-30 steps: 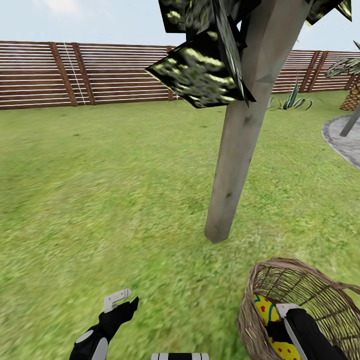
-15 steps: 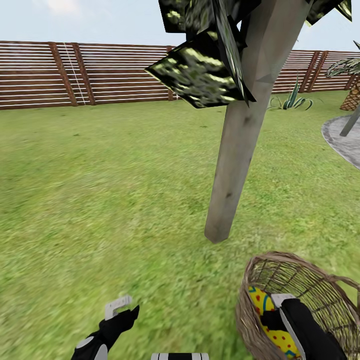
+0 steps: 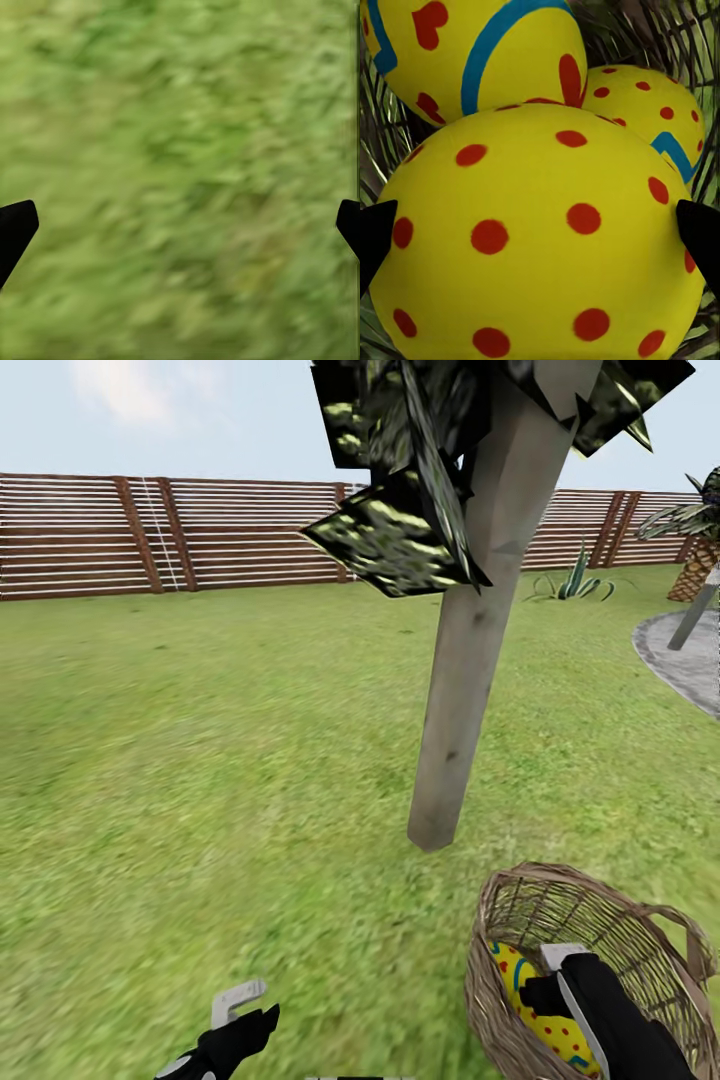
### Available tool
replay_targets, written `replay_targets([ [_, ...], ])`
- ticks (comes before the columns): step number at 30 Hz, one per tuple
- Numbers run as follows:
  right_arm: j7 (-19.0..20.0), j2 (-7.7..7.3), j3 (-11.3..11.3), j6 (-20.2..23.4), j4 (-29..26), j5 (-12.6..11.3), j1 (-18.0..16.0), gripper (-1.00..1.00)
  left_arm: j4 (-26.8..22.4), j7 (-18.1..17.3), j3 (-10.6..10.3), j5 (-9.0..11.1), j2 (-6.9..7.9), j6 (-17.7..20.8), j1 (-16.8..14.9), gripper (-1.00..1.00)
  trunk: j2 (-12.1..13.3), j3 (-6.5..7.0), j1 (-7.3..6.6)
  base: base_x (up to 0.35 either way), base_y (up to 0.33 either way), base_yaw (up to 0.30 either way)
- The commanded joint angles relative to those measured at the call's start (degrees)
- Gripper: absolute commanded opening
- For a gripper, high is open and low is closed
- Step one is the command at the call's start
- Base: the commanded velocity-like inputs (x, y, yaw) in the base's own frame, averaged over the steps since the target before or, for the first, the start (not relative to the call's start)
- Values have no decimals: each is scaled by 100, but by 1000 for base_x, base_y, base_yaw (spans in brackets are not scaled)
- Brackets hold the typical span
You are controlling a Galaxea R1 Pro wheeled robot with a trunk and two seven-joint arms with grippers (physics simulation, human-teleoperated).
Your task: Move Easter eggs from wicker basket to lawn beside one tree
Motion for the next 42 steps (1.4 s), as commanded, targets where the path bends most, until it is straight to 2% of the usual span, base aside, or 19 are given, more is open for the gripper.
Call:
replay_targets([
  [1, 40, -2, -8, 23, -7, 39, -2, -100, -9, 43, -6, 60, 0, 24, 0, 100, 0, 18, -4, 0, 0, 0],
  [37, 40, -15, -16, 16, -12, 38, -2, -100, -52, 50, 2, 61, 0, 44, 2, 100, 48, 815, -96, 0, 0, 0],
  [42, 39, -12, -16, 8, -12, 38, -1, -100, -34, 52, -3, 59, 0, 44, 2, 100, 54, 926, -109, -192, 0, 0],
])
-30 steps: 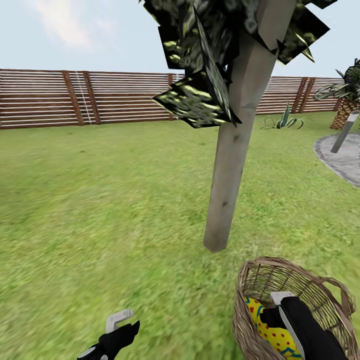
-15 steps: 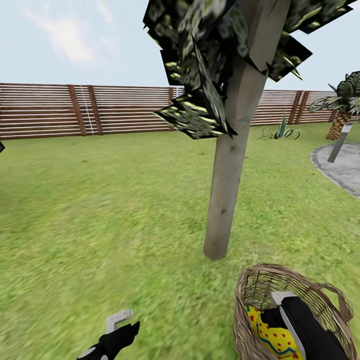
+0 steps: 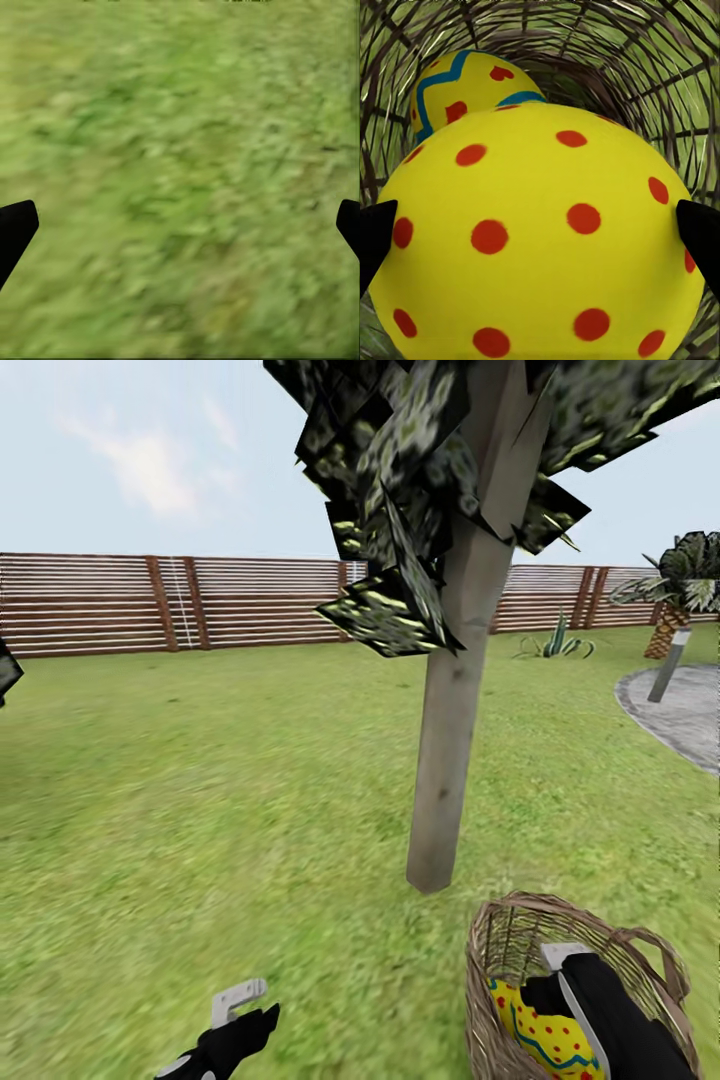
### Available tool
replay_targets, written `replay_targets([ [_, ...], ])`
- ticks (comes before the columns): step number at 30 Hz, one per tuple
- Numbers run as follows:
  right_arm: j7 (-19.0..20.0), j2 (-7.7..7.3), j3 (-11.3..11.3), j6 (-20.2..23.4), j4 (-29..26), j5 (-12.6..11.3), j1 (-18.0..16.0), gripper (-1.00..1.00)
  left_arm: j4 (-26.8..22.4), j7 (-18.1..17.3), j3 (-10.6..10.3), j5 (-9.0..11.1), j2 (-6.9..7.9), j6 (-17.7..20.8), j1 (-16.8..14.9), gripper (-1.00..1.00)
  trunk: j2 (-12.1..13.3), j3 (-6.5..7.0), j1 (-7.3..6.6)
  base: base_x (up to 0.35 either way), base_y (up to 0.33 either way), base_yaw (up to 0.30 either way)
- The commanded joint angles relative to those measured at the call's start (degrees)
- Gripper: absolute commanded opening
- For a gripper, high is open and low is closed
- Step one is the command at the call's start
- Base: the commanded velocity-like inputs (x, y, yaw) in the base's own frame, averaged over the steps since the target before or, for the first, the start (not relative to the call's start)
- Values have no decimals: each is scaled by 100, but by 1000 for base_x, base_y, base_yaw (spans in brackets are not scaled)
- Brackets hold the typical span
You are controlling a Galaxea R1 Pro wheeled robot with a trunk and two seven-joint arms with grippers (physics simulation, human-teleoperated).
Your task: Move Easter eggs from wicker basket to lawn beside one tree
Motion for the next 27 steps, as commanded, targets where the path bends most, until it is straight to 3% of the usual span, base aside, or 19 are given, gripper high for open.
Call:
replay_targets([
  [1, 39, 3, -8, 25, -7, 40, -2, -100, -10, 43, -5, 61, 0, 27, -2, 100, -1, 17, -5, -54, 0, 0],
  [12, 36, 8, -8, 25, -7, 40, -2, -100, -2, 43, -2, 62, 0, 23, -3, 100, 14, 261, -33, -4, 0, 0],
  [20, 41, 8, -8, 25, -24, 40, -2, -100, -4, 43, -13, 56, -5, 25, -2, 100, 335, 404, -209, -79, -64, 2],
  [27, 40, 15, -8, 25, -24, 40, -2, -100, -6, 57, -24, 60, -6, -20, -1, 100, 616, 530, -363, -63, -91, 180],
])
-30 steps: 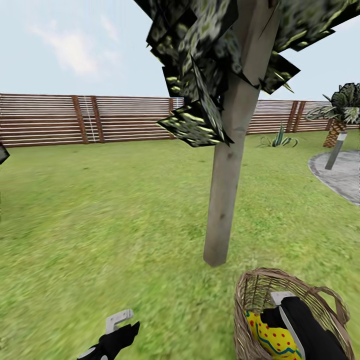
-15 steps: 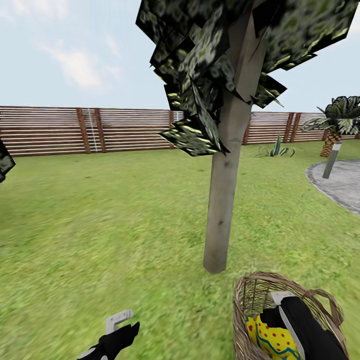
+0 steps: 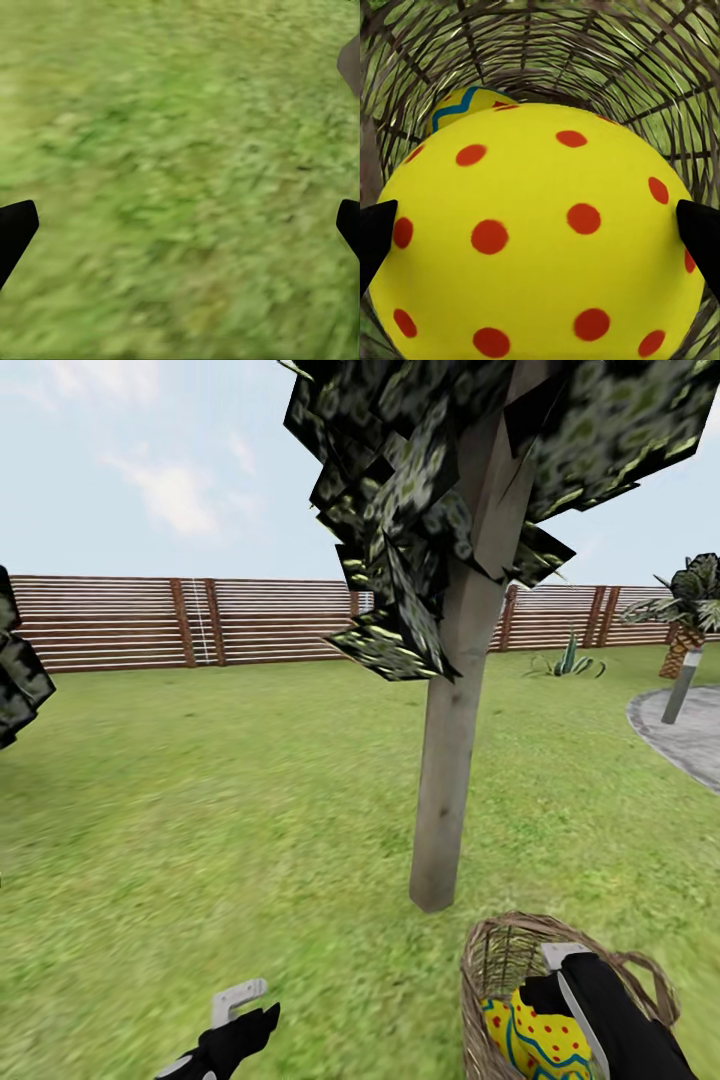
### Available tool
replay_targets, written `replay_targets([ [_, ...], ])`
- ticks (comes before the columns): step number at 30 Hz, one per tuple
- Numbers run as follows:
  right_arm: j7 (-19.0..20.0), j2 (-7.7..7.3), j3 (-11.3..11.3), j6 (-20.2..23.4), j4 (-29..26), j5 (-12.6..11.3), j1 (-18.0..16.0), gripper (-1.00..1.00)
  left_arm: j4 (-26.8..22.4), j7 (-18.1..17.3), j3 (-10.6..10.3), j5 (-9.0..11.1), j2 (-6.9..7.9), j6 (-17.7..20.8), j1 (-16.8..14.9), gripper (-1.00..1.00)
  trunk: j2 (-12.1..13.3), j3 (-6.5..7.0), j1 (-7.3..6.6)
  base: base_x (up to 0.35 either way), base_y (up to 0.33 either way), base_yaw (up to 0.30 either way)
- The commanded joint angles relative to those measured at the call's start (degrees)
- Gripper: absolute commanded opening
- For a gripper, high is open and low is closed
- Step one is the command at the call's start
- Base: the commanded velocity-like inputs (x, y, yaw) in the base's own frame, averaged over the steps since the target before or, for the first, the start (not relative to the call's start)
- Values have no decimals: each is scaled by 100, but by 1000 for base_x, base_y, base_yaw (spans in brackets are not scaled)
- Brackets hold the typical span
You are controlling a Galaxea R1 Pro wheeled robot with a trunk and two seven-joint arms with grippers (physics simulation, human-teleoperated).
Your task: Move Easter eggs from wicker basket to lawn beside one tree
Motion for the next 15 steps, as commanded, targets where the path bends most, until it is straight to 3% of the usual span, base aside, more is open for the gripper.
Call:
replay_targets([
  [1, 40, 2, -8, 25, -9, 40, -2, -100, -2, 46, -7, 59, -1, 22, -1, 100, 39, 12, -24, -1, -2, 25],
  [9, 33, 18, 1, 25, 7, 40, -2, -100, 20, 33, -18, 54, -17, 53, -2, 100, 360, 156, -199, -175, -145, 11],
  [15, 32, 24, 4, 25, 10, 40, -2, -100, 19, 32, -18, 46, -17, 53, -1, 100, 600, 263, -331, -244, -218, 259],
])
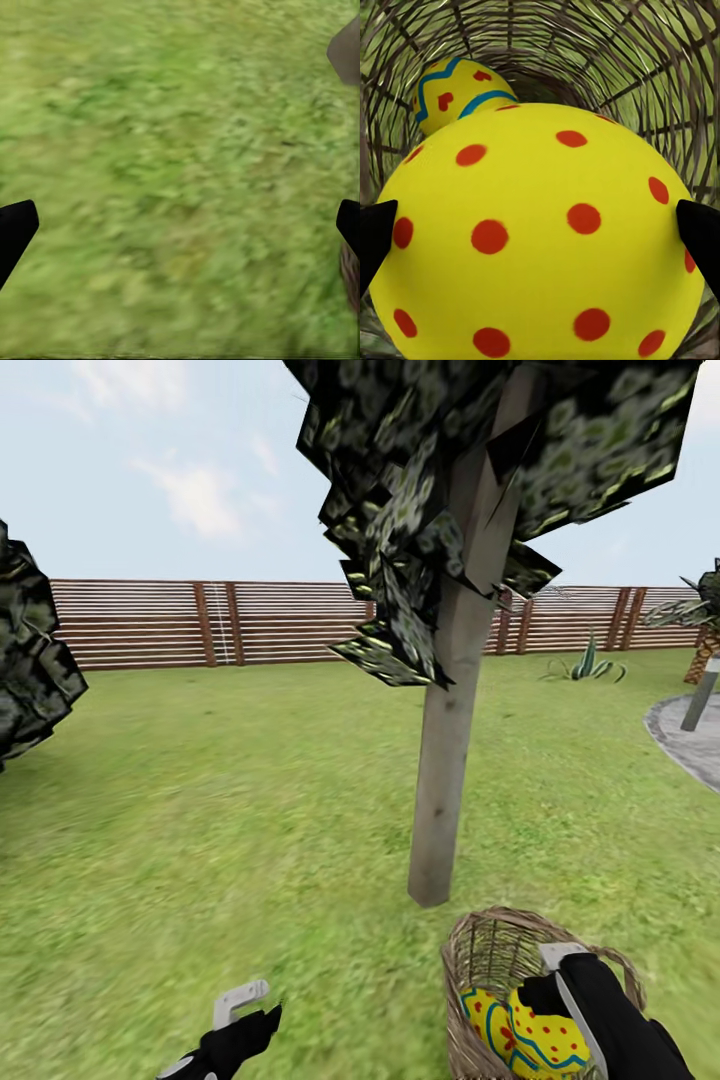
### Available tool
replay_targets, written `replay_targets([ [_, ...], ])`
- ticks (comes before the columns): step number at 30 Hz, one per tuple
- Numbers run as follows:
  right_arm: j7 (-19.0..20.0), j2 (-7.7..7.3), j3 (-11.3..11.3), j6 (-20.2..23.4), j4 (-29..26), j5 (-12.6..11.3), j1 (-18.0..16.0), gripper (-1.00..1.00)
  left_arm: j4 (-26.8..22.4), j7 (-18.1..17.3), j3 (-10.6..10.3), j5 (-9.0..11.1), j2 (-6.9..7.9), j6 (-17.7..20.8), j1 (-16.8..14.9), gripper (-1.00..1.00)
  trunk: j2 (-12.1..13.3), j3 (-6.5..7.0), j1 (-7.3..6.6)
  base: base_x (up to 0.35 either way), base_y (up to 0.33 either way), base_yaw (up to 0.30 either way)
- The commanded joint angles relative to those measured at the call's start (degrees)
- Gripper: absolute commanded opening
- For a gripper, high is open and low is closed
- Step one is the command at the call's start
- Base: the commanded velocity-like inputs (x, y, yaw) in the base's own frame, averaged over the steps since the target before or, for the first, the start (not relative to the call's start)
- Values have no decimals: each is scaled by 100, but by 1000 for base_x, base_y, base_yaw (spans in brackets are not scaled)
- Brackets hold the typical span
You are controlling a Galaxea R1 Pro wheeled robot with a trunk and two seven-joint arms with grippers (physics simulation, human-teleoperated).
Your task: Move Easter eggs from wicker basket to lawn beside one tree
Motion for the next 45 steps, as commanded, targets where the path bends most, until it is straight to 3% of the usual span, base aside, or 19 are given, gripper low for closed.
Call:
replay_targets([
  [1, 39, 6, -3, 22, -7, 43, -1, -100, -13, 48, -8, 65, 3, 24, -4, 100, 38, 12, -26, -244, -219, 287],
  [26, 43, 18, -1, 6, 1, 39, -1, -100, -27, 54, -8, 59, -2, 22, -4, 100, 1041, 461, -575, -223, -201, 278],
  [37, 54, 4, -10, 2, -22, 32, -1, -100, -17, 60, -70, 59, -3, 22, -5, 100, 1482, 659, -817, -247, -230, 41],
  [45, 45, -45, -93, -189, -443, -3, -1, -100, -17, 72, -158, 59, -3, 0, -5, 100, 1803, 802, -992, -247, -230, 3],
])
